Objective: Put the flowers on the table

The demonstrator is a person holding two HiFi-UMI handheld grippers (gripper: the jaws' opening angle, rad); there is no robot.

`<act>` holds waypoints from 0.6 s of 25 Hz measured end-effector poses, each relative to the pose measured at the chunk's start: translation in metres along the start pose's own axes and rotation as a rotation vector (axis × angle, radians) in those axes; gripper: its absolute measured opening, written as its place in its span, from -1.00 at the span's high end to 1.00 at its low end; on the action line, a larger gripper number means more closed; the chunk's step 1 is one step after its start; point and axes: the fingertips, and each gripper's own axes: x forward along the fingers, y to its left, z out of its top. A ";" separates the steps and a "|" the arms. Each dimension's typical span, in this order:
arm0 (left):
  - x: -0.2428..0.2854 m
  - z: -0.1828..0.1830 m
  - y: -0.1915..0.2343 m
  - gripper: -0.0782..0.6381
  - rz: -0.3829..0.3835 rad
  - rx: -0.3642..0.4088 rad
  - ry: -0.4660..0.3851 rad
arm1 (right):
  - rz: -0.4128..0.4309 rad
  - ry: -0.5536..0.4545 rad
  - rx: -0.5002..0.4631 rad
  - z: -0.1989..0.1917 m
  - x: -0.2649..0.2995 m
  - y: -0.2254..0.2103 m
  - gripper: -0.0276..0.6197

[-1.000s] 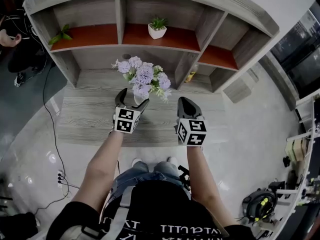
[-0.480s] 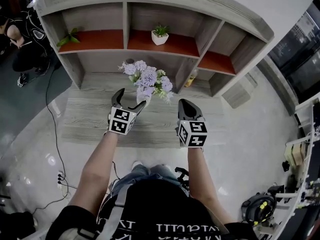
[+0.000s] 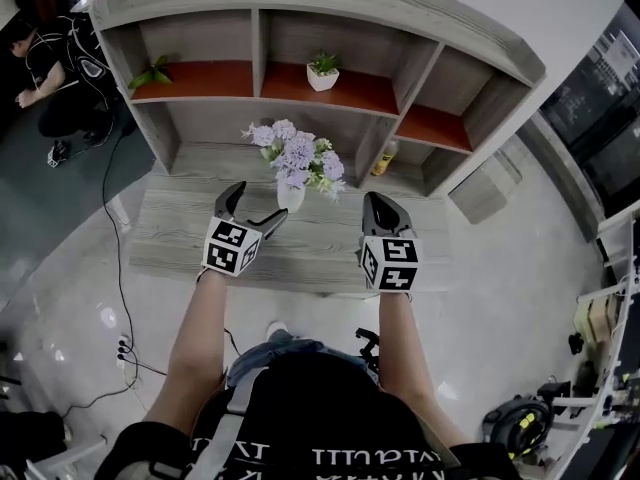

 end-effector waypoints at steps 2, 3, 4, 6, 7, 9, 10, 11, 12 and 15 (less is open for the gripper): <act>-0.009 0.008 0.000 -0.46 0.007 0.005 -0.010 | 0.003 -0.007 -0.027 0.006 -0.004 0.000 0.87; -0.014 0.013 0.000 -0.46 0.016 0.006 -0.023 | 0.004 -0.012 -0.041 0.009 -0.006 -0.001 0.87; -0.018 0.020 0.001 -0.46 0.027 0.005 -0.041 | 0.005 -0.017 -0.053 0.012 -0.007 -0.001 0.87; -0.026 0.032 0.004 -0.46 0.048 0.004 -0.078 | 0.010 -0.026 -0.080 0.016 -0.009 -0.002 0.87; -0.030 0.038 0.005 -0.46 0.059 0.010 -0.092 | 0.015 -0.029 -0.097 0.019 -0.010 -0.002 0.87; -0.038 0.051 0.012 -0.46 0.090 0.030 -0.118 | 0.023 -0.040 -0.131 0.027 -0.012 -0.002 0.86; -0.043 0.059 0.015 -0.46 0.107 0.041 -0.135 | 0.021 -0.052 -0.142 0.033 -0.013 -0.002 0.87; -0.047 0.069 0.018 -0.46 0.121 0.053 -0.155 | 0.017 -0.068 -0.148 0.039 -0.015 -0.003 0.87; -0.051 0.079 0.020 -0.46 0.132 0.068 -0.179 | 0.012 -0.083 -0.151 0.045 -0.016 -0.005 0.87; -0.063 0.109 0.022 -0.46 0.158 0.118 -0.256 | 0.000 -0.113 -0.171 0.061 -0.020 -0.008 0.87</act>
